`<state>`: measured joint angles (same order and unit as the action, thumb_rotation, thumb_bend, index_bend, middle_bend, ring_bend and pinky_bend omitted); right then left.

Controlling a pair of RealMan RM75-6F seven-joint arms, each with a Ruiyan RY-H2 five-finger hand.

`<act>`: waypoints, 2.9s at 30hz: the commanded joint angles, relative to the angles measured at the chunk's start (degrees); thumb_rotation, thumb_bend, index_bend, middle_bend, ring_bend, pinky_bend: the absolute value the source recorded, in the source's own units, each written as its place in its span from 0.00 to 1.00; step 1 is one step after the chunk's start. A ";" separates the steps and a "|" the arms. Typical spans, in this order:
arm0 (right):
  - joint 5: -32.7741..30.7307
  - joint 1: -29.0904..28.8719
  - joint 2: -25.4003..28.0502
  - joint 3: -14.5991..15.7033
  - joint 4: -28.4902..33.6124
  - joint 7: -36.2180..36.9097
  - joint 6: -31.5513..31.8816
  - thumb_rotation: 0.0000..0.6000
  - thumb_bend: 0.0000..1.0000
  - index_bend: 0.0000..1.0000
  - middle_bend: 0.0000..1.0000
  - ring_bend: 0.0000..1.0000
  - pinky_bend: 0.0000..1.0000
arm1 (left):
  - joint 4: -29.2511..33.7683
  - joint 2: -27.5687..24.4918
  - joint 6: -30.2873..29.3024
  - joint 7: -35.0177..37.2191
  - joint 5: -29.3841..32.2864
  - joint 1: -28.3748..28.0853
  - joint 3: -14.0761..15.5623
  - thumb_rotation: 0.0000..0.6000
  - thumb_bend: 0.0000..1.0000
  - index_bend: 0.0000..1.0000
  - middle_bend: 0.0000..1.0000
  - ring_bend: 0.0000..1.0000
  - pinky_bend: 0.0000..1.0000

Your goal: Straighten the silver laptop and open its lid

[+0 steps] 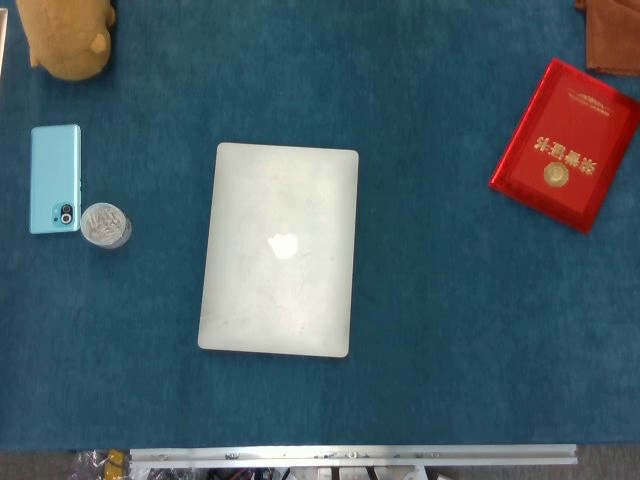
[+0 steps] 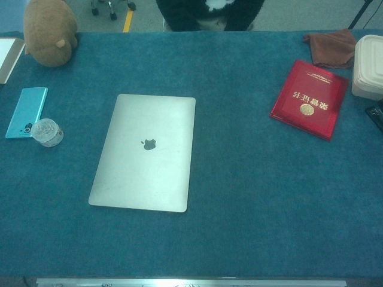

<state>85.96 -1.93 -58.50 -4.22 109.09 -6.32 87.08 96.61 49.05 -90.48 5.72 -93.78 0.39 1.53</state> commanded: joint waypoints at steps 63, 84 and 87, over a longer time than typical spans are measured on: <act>-0.46 -8.88 0.80 -2.38 2.45 -6.39 -9.80 1.00 0.13 0.00 0.01 0.00 0.03 | 3.42 -1.77 10.50 -3.79 -9.65 -8.98 4.00 1.00 0.29 0.00 0.00 0.00 0.00; -7.40 -26.70 -14.28 -6.22 -2.45 -25.91 -26.52 1.00 0.13 0.00 0.01 0.00 0.03 | 1.93 -3.32 4.19 -0.08 -8.73 -5.72 4.85 1.00 0.29 0.00 0.00 0.00 0.00; -8.90 -28.87 -17.72 -6.45 -5.38 -28.13 -27.79 1.00 0.13 0.00 0.01 0.00 0.03 | 1.94 -4.06 2.83 0.40 -9.11 -5.06 5.05 1.00 0.29 0.00 0.00 0.00 0.00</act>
<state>78.20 -29.46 -74.48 -10.40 105.35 -33.06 60.32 98.55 45.26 -87.29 5.91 -102.74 -4.93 6.47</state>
